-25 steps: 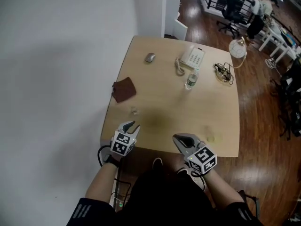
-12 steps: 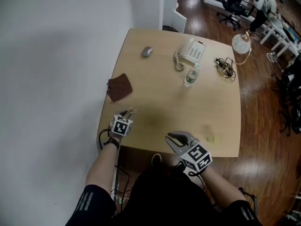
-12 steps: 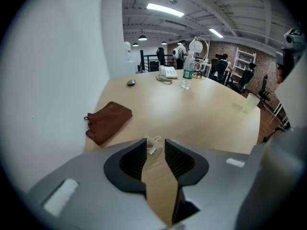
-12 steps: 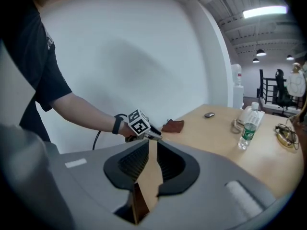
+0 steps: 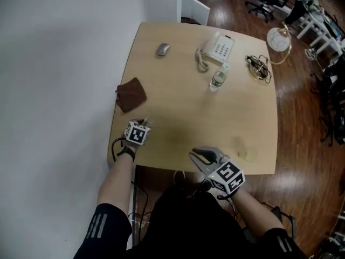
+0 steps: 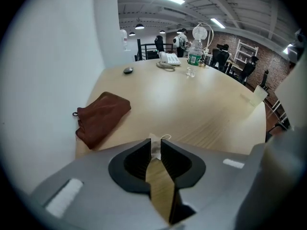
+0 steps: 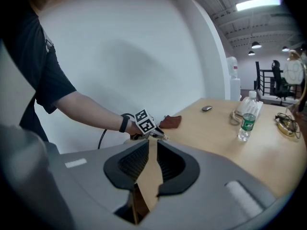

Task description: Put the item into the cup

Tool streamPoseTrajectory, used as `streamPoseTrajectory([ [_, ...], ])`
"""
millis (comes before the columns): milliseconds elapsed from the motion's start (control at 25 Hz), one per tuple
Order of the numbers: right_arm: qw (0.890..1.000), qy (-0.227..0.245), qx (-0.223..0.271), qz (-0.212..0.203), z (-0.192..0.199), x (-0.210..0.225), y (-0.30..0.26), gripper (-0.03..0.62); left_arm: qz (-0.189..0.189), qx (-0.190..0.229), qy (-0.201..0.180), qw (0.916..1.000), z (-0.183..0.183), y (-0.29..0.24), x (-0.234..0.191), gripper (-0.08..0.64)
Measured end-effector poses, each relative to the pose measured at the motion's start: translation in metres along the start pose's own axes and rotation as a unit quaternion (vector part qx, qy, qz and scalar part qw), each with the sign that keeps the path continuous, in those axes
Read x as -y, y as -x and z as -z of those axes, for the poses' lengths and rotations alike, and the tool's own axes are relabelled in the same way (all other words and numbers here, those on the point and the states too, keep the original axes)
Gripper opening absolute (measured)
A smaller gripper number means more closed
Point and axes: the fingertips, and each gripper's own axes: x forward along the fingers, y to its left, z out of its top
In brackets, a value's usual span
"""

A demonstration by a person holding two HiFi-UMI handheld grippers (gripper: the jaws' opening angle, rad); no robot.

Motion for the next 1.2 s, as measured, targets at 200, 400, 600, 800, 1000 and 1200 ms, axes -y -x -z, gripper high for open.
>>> streamPoseTrajectory([
  [200,1.000,-0.012,0.009,0.007,-0.002,0.005,0.005,0.063,0.000,0.010,-0.008,0.9999,-0.005,0.000,0.002,-0.005],
  [400,0.999,-0.020,0.024,0.027,-0.001,0.013,0.029,0.063,0.006,0.041,-0.004,0.9991,-0.014,0.015,0.024,-0.005],
  [600,0.997,-0.031,0.047,0.053,-0.002,0.027,0.067,0.063,0.025,0.096,-0.020,0.9949,-0.056,0.043,0.071,-0.005],
  [800,0.991,-0.058,0.070,0.093,0.011,0.045,0.114,0.063,0.078,0.158,-0.067,0.9820,-0.127,0.067,0.156,-0.005],
  [1000,0.983,-0.090,0.083,0.134,0.045,0.063,0.164,0.063,0.140,0.199,-0.136,0.9605,-0.179,0.078,0.265,-0.005],
  [1200,0.972,-0.128,0.089,0.173,0.086,0.076,0.213,0.063,0.213,0.205,-0.182,0.9377,-0.201,0.086,0.373,-0.005],
])
